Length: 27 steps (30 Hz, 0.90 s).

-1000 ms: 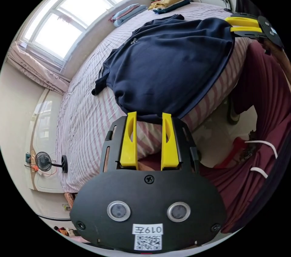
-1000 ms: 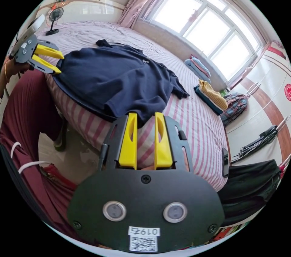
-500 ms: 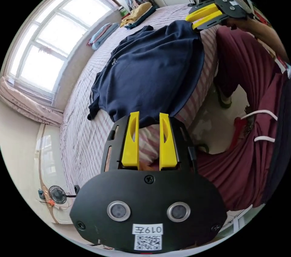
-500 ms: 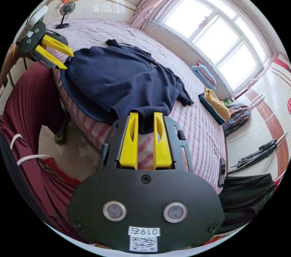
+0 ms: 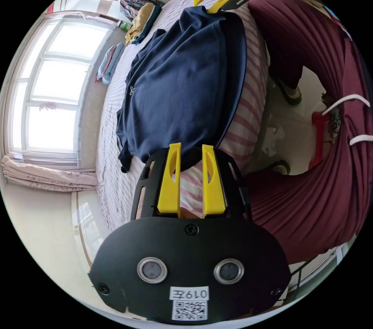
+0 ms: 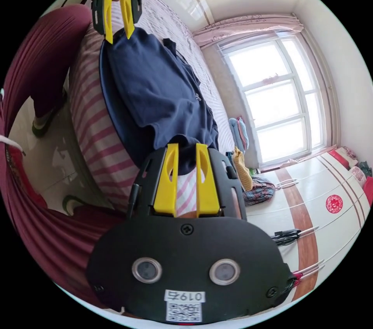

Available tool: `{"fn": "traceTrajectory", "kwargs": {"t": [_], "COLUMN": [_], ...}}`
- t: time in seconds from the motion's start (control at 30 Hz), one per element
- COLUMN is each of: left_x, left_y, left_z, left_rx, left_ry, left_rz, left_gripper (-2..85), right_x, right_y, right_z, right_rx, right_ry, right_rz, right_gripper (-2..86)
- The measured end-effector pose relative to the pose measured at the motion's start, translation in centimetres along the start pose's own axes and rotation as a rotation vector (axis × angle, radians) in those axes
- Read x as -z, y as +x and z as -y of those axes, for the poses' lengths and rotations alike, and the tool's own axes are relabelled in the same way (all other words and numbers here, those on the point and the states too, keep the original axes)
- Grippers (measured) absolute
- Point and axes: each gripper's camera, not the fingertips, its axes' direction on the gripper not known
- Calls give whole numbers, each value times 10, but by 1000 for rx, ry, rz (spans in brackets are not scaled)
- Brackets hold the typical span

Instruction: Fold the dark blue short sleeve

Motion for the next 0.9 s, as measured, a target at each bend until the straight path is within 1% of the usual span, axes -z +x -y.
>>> {"fn": "traceTrajectory", "kwargs": {"t": [0.03, 0.1, 0.17, 0.23, 0.43, 0.6, 0.73, 0.83, 0.9], "left_x": [-1, -1, 2, 6, 32, 41, 42, 41, 47], "left_y": [-2, -4, -10, -15, -21, -15, -11, -16, -14], "left_z": [-1, -4, -13, -22, -54, -66, -73, -85, -87], "left_rx": [22, 77, 167, 240, 429, 484, 510, 592, 588], "left_ry": [2, 2, 5, 20, 105, 79, 50, 91, 138], "left_rz": [-8, 10, 2, -27, -91, -58, -85, -173, -192], "left_gripper": [47, 31, 20, 16, 9, 8, 8, 10, 12], "right_x": [-2, -5, -5, -3, 11, 22, 33, 36, 35], "right_y": [-2, 1, 14, 36, 83, 95, 99, 105, 116], "right_z": [1, 2, 0, -10, -47, -70, -76, -74, -74], "right_rx": [7, 13, -56, -177, -404, -448, -430, -437, -495], "right_ry": [4, -15, -18, -8, 15, -9, 13, 3, 23], "right_rz": [-11, 44, 131, 197, 287, 291, 377, 380, 408], "right_gripper": [5, -4, -7, -9, -10, -10, -10, -10, -10]}}
